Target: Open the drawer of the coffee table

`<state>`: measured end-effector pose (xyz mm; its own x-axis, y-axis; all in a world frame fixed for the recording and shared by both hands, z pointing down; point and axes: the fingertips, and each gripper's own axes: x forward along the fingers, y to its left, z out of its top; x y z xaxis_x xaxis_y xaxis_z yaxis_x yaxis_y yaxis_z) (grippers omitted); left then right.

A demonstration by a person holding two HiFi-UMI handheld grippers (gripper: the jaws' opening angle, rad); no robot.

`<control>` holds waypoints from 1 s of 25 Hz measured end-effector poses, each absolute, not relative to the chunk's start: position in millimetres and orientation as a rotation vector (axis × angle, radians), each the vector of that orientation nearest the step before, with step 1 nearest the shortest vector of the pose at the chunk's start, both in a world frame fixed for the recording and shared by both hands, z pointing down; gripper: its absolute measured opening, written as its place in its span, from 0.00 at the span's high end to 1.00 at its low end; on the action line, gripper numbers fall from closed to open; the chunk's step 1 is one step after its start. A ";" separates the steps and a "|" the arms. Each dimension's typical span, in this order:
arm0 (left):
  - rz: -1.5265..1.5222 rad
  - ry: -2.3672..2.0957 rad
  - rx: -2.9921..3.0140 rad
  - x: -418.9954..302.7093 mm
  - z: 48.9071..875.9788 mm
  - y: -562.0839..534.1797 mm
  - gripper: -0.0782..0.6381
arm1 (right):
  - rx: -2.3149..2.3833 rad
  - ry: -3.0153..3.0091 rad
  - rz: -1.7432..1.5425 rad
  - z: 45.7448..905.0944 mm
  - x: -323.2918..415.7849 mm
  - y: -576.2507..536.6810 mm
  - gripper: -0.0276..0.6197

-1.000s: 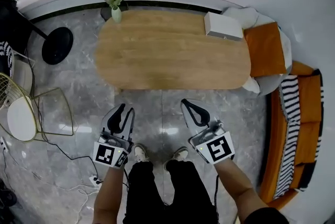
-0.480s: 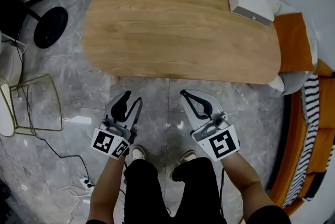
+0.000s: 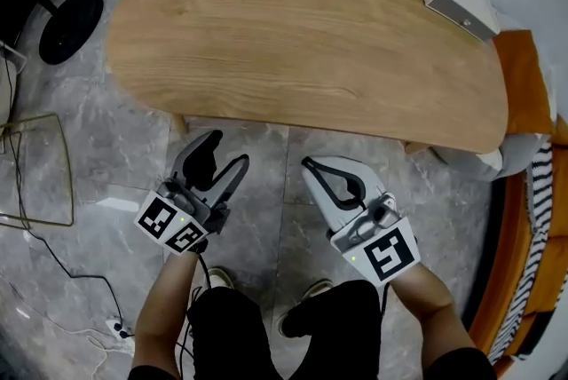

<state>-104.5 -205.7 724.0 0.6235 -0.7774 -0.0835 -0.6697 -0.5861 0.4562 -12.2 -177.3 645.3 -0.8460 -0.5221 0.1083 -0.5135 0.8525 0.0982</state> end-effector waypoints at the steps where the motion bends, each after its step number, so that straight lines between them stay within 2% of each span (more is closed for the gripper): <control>1: -0.423 -1.118 2.455 -103.1 732.9 -209.6 0.52 | 0.794 -2.900 -0.119 653.8 -14.5 -179.0 0.95; 4: -0.502 -1.004 2.430 -92.2 756.8 -220.5 0.44 | 0.766 -2.914 -0.172 677.4 -21.0 -182.4 0.95; 8: -0.578 -0.929 2.419 -80.8 779.1 -231.4 0.40 | 0.749 -2.944 -0.241 696.5 -29.5 -184.6 0.95; 25: -0.904 -0.843 2.206 -80.2 796.3 -274.1 0.40 | 0.806 -3.005 -0.291 701.5 -15.9 -177.3 0.95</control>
